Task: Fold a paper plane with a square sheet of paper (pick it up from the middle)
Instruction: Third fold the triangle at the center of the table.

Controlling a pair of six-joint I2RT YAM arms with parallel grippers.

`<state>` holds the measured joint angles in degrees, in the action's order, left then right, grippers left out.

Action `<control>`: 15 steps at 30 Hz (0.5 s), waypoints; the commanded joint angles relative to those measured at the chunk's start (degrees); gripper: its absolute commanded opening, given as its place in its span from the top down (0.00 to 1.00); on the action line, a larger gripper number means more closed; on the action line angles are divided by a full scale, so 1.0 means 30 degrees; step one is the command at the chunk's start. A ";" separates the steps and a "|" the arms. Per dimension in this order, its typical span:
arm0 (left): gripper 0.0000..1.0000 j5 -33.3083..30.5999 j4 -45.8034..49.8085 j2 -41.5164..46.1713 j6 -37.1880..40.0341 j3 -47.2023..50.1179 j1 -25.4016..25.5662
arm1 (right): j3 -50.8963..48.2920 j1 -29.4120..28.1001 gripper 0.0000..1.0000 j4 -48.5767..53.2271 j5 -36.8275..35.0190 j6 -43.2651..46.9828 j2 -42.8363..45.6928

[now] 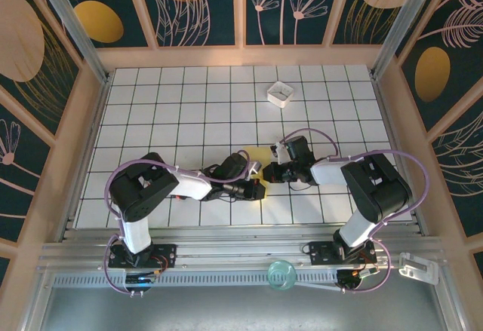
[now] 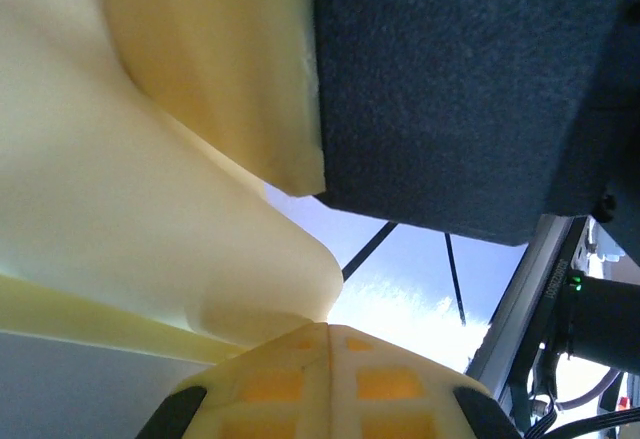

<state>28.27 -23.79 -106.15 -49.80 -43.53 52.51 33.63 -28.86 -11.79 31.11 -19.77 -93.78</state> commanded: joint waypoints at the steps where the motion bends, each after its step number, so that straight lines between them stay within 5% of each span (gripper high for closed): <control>1: 0.96 0.0187 0.0009 -0.0302 0.0368 -0.0278 0.0097 | -0.0512 -0.0179 1.00 0.1206 -0.1055 0.0459 -0.0440; 15: 0.97 -0.0620 0.1680 -0.0402 0.0911 -0.0293 0.0076 | -0.0483 -0.0165 1.00 0.1175 -0.1055 0.0466 -0.0547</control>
<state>27.90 -22.02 -106.19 -48.75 -43.79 52.51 33.63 -28.86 -11.81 31.11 -19.77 -93.78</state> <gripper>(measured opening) 0.061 0.042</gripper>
